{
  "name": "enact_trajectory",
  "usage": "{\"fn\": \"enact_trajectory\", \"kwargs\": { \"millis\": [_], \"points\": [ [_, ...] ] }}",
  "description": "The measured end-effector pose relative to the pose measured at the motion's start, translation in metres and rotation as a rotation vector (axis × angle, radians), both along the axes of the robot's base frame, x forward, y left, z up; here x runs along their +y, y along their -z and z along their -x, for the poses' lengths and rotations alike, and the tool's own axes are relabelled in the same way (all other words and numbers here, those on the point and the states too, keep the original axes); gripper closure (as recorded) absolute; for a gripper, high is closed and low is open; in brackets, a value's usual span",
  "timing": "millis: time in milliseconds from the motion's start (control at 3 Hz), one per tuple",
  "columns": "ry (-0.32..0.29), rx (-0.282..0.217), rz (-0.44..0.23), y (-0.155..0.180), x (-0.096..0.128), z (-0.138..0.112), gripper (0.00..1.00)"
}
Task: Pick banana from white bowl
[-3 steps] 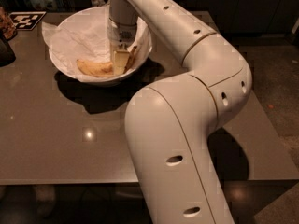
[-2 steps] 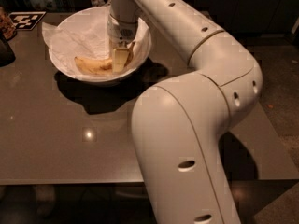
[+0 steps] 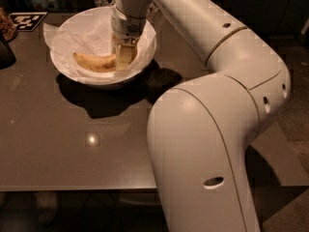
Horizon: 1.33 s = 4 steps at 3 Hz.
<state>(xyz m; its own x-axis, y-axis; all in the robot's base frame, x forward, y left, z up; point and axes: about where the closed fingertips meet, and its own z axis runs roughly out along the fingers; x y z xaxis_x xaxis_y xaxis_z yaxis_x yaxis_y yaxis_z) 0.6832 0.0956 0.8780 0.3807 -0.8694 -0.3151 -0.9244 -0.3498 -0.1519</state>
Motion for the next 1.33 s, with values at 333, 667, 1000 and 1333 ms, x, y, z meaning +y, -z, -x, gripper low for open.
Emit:
{"fn": "enact_trajectory", "kwargs": {
  "millis": [333,667,1000,1333],
  "points": [
    [-0.052,-0.026,-0.045,-0.017,-0.003,0.018,1.0],
    [-0.065,-0.078,-0.064,-0.043,-0.011,0.05,1.0],
    [-0.059,-0.113,-0.061,-0.06,-0.02,0.093,1.0],
    [0.003,-0.113,-0.084,-0.063,-0.037,0.157,1.0]
  ]
}}
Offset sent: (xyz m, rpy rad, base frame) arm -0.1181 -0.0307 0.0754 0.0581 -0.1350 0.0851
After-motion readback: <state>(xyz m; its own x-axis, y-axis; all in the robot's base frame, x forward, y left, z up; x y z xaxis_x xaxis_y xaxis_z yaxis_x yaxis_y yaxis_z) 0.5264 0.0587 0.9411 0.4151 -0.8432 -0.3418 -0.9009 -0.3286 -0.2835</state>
